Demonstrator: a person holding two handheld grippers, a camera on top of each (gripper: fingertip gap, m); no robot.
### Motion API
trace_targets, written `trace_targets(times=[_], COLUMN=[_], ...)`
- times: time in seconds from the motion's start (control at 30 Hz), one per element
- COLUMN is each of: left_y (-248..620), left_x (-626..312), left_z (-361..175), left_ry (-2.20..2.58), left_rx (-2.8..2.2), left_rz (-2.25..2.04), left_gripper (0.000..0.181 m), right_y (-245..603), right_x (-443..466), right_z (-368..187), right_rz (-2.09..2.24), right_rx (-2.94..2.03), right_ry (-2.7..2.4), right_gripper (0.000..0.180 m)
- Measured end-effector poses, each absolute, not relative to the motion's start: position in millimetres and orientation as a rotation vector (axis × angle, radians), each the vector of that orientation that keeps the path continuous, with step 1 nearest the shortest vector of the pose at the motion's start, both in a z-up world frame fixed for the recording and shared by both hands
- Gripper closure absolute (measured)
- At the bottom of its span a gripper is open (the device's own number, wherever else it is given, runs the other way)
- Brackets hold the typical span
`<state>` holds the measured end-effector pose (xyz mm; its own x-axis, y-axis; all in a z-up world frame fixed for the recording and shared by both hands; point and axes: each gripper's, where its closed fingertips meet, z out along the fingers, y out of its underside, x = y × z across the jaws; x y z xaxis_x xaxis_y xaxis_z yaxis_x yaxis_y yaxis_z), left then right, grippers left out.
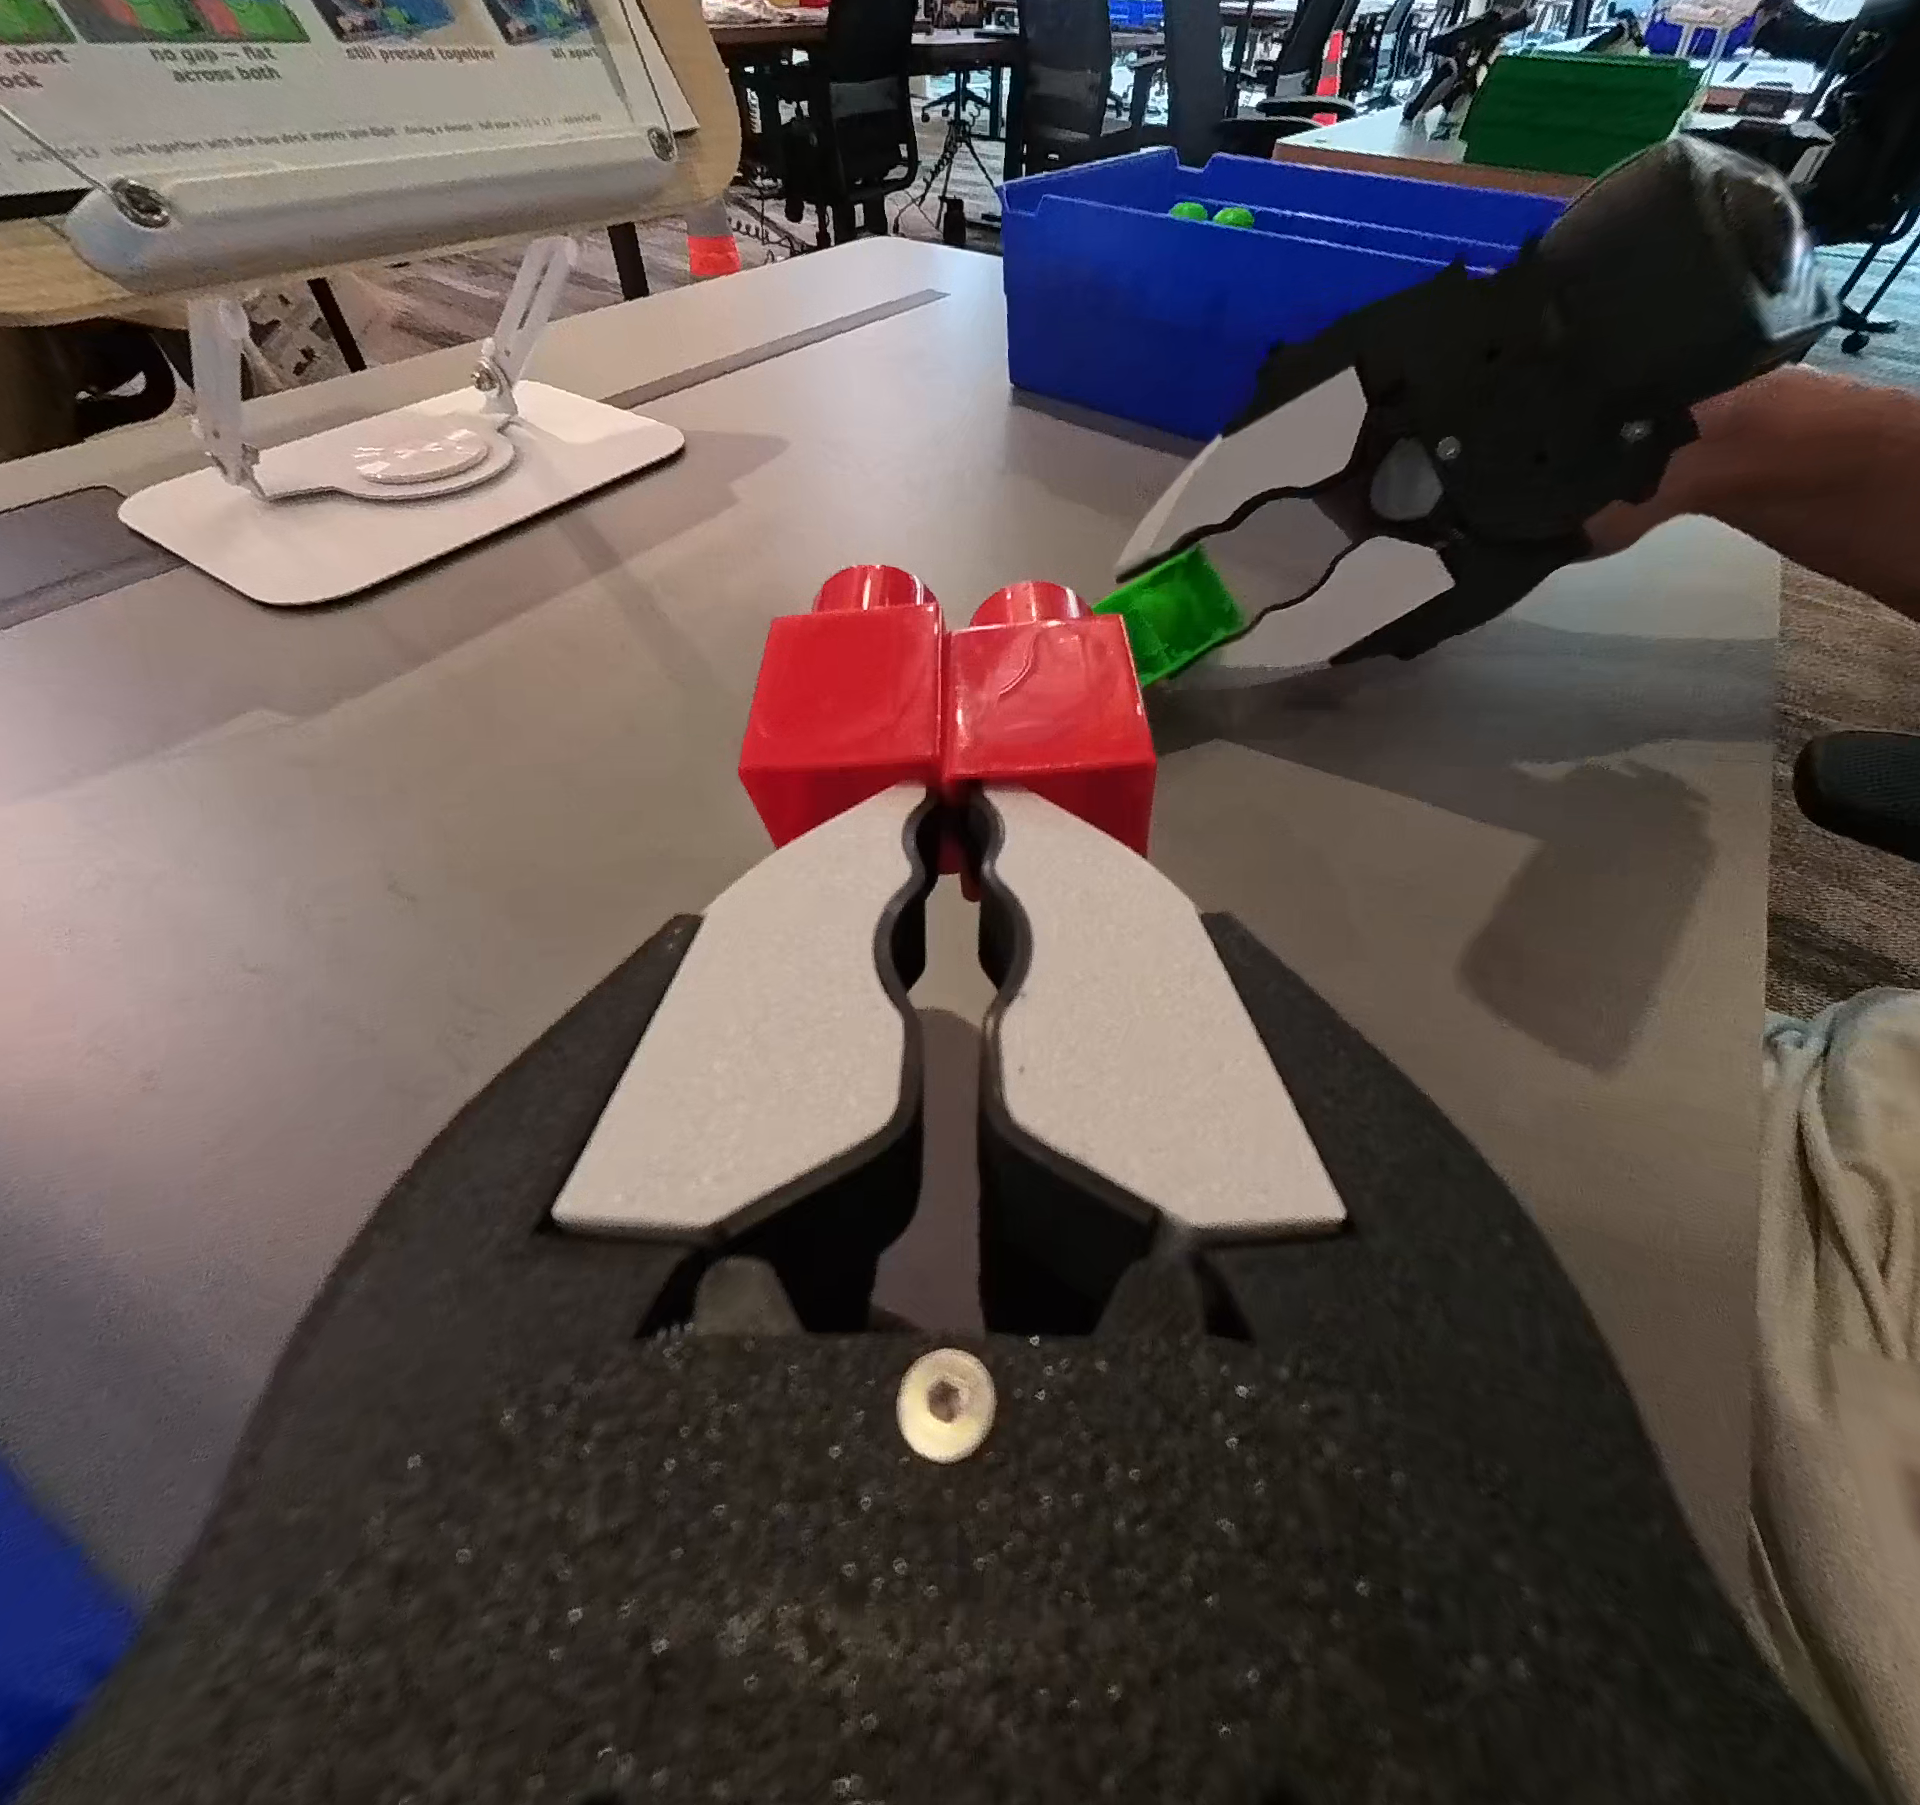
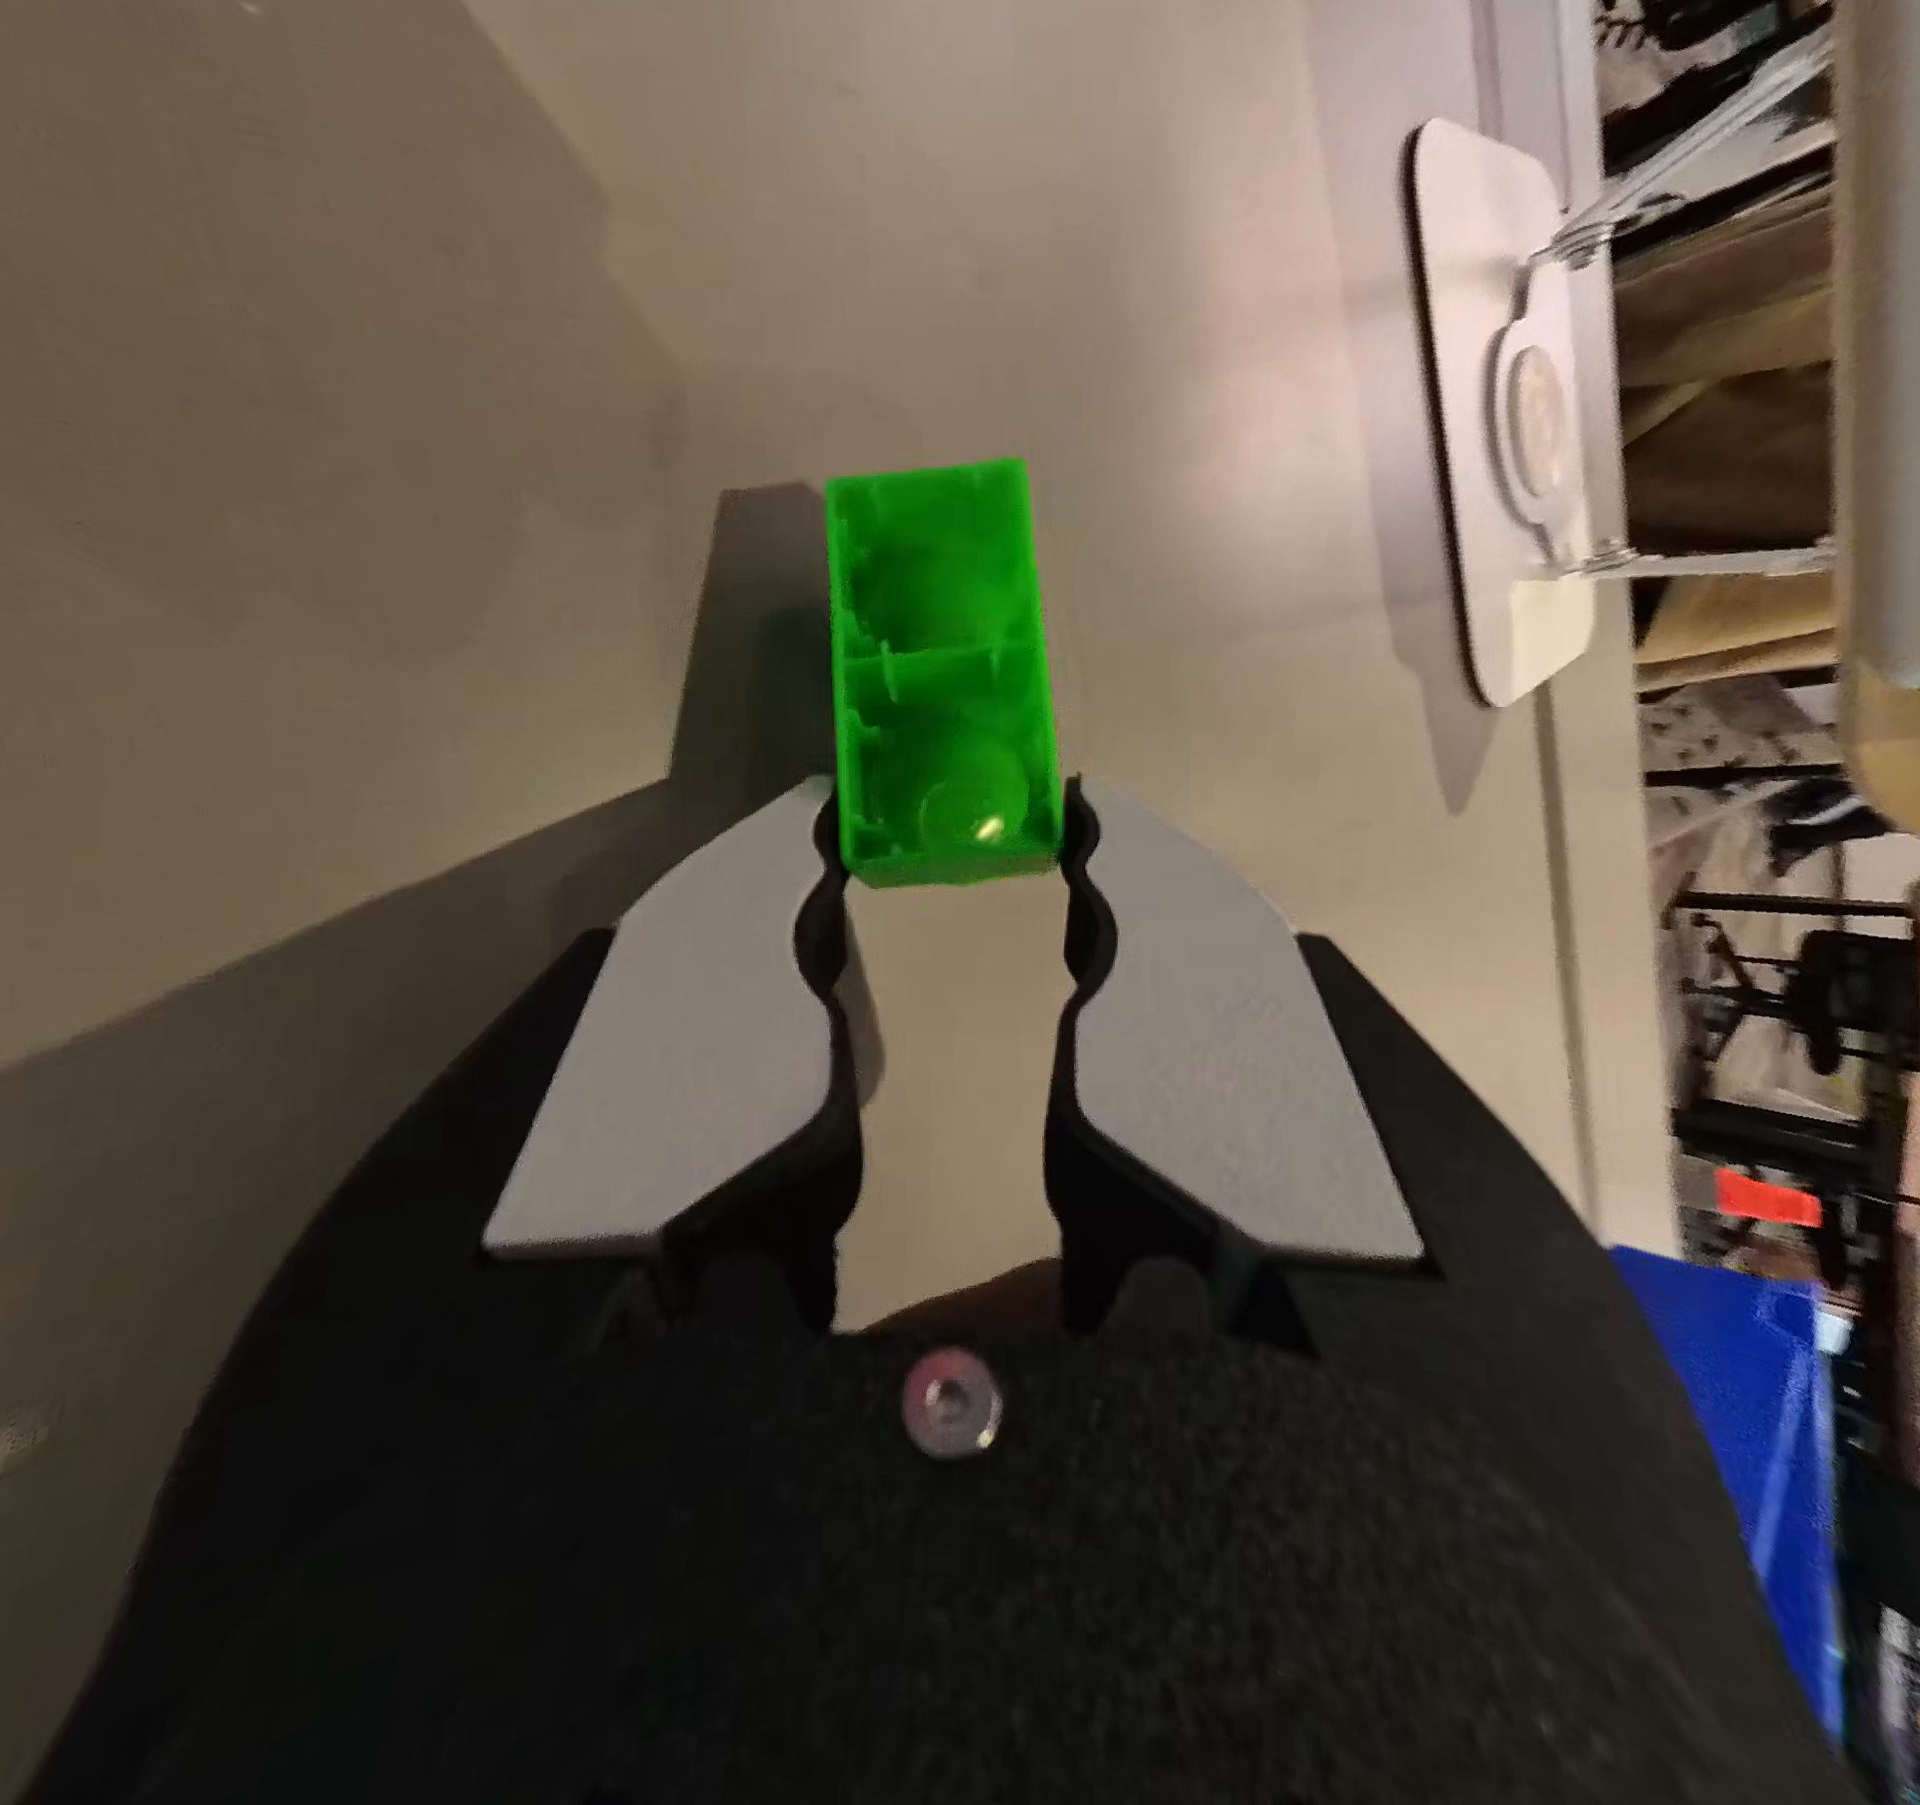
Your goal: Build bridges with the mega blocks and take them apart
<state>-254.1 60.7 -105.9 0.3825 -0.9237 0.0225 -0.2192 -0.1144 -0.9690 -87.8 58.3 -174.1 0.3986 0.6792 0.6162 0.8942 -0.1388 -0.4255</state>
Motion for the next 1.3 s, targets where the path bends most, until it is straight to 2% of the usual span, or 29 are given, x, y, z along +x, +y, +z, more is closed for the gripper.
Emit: trace_targets(times=[0.1, 0.2, 0.3, 0.5, 0.67, 0.83, 0.87, 0.9, 1.1, 1.3], left_y=[60, 59, 57, 53, 52, 50, 49, 49, 47, 40], left_x=[-254, -253, -252, -252, -252, -250, -249, -248, -246, -234], left_z=[-107, -108, -109, -107, -108, -112, -112, -113, -115, -100], left_ry=[1.052, 1.058, 1.068, 1.081, 1.085, 1.101, 1.105, 1.109, 1.138, 1.208], left_rx=[-1.595, -1.597, -1.596, -1.589, -1.591, -1.597, -1.598, -1.602, -1.605, -1.504], left_rz=[-0.843, -0.852, -0.852, -0.856, -0.854, -0.851, -0.854, -0.857, -0.812, -0.72], left_gripper=[0.177, 0.177, 0.177, 0.177, 0.177, 0.177, 0.177, 0.177, 0.177, 0.177], right_y=[47, 30, 18, 21, 30, 26, 25, 25, 33, 43], right_x=[-93, -102, -110, -101, -93, -108, -109, -110, -108, -111], right_z=[-178, -178, -166, -143, -169, -178, -182, -186, -171, -128], right_rz=[-0.223, -0.015, 0.227, 0.683, 0.577, 0.487, 0.464, 0.451, 0.402, 0.379], right_rx=[-1.928, -1.982, -1.991, -2.031, -2.175, -2.219, -2.23, -2.249, -2.17, -2.008], right_ry=[-1.325, -1.297, -1.203, -0.839, -0.784, -0.777, -0.789, -0.793, -0.739, -0.689], right_gripper=[0.135, 0.116, 0.111, 0.107, 0.105, 0.11, 0.117, 0.134, 0.136, 0.136])
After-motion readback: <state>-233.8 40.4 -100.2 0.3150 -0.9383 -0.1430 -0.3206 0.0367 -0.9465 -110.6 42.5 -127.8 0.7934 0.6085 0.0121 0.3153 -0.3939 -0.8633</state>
